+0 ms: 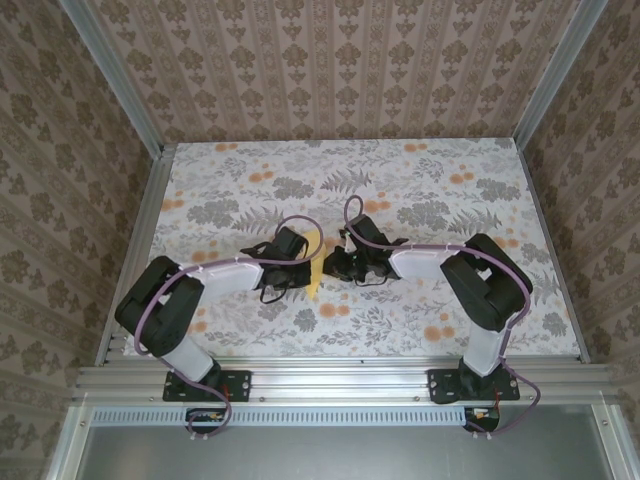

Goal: Fold a paper plane with a square sheet of paper (pick it up from the middle)
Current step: Third fold the triangle at the center of the table.

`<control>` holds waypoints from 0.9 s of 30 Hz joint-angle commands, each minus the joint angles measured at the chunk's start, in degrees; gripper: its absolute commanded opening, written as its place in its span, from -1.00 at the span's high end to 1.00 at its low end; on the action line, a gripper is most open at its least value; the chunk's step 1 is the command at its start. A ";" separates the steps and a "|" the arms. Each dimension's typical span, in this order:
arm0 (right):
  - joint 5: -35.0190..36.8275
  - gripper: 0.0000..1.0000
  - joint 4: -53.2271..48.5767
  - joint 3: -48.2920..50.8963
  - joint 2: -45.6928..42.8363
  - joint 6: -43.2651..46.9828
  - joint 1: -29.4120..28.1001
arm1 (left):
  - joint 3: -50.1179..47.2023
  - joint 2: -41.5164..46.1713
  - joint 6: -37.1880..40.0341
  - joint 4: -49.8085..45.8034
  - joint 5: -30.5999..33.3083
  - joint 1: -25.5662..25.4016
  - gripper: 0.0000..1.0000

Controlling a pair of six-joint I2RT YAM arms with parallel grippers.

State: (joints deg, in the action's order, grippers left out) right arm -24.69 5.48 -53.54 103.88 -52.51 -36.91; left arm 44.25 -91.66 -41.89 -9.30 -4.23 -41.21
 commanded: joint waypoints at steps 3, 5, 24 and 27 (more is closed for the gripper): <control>-3.17 0.78 1.99 -2.67 2.13 1.23 -0.03 | 1.46 -0.89 -0.22 -1.49 0.80 0.18 0.91; -3.94 0.79 2.55 -3.24 3.19 1.09 -0.02 | 1.58 -0.89 -0.21 -1.62 0.84 0.22 0.91; 0.33 0.80 -4.74 -8.00 10.72 2.13 0.17 | 2.42 -0.12 -0.02 -2.50 0.35 0.52 0.91; 1.82 0.80 -6.20 -7.77 11.01 1.38 0.04 | 1.85 1.61 -0.21 -0.66 -1.63 0.52 0.86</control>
State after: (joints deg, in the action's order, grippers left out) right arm -26.20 3.84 -60.75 113.12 -50.98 -36.91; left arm 45.32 -92.14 -41.87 -10.31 -4.49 -41.17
